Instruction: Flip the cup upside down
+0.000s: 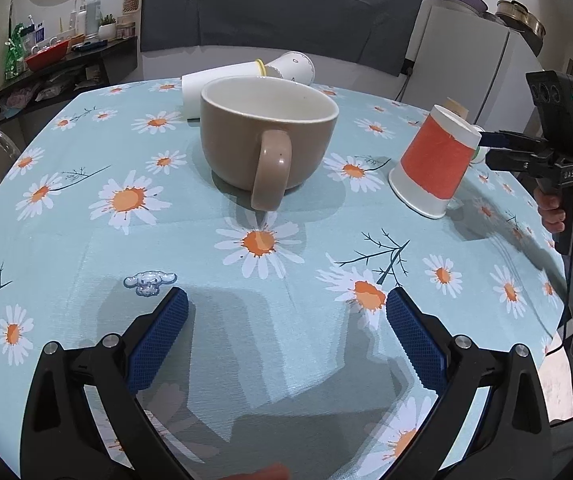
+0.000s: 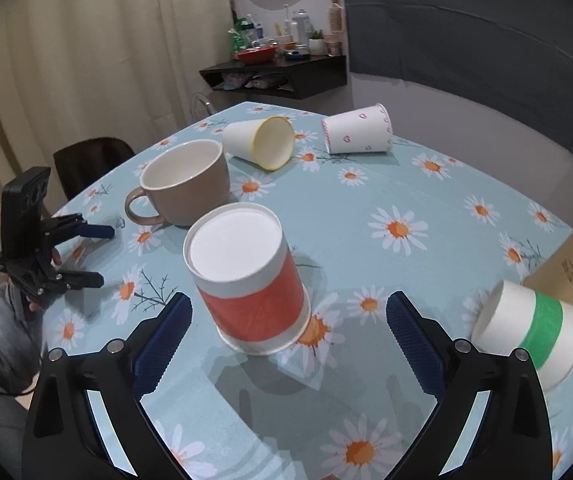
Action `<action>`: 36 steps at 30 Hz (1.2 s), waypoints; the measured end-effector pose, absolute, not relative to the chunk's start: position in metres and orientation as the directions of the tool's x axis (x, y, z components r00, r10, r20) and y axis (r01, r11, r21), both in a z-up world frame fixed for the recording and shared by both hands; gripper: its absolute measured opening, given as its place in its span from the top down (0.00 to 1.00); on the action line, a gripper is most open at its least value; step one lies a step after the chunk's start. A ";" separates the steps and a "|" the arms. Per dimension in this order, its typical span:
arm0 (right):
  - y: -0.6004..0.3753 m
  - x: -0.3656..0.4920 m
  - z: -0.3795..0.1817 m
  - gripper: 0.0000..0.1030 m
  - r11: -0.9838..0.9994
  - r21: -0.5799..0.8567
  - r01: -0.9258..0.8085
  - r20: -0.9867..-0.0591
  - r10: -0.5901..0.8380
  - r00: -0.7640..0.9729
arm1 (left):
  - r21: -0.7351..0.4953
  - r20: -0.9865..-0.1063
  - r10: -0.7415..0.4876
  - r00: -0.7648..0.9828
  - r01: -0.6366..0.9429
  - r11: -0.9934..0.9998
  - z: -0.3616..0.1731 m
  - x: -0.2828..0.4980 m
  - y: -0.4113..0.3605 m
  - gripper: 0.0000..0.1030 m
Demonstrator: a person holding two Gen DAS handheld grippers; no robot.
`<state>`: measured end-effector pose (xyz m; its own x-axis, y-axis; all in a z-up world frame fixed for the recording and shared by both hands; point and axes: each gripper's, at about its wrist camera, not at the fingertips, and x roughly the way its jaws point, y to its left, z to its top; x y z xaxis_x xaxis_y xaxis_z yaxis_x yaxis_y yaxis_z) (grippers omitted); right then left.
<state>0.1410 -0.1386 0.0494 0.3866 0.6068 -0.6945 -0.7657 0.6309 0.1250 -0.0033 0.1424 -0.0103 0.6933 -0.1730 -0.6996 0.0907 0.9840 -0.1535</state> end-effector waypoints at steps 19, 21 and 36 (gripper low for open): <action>-0.202 0.059 0.006 0.08 0.819 0.188 -0.541 -0.629 0.524 0.574 | -0.031 -0.555 -0.037 0.831 0.024 0.999 0.011 -0.012 0.062 0.06; -0.203 0.059 0.004 0.08 0.811 0.208 -0.547 -0.623 0.541 0.565 | -0.047 -0.565 -0.048 0.824 0.026 0.999 0.011 -0.007 0.057 0.06; -0.201 0.060 -0.001 0.08 0.871 0.163 -0.464 -0.629 0.454 0.631 | -0.025 -0.605 -0.017 0.796 0.002 1.000 0.003 -0.002 0.038 0.06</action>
<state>0.0603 -0.2013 -0.0008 0.6307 0.4540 -0.6294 -0.4643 0.8706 0.1626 -0.0020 0.0376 0.0026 0.7962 -0.0171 -0.6048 0.0023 0.9997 -0.0252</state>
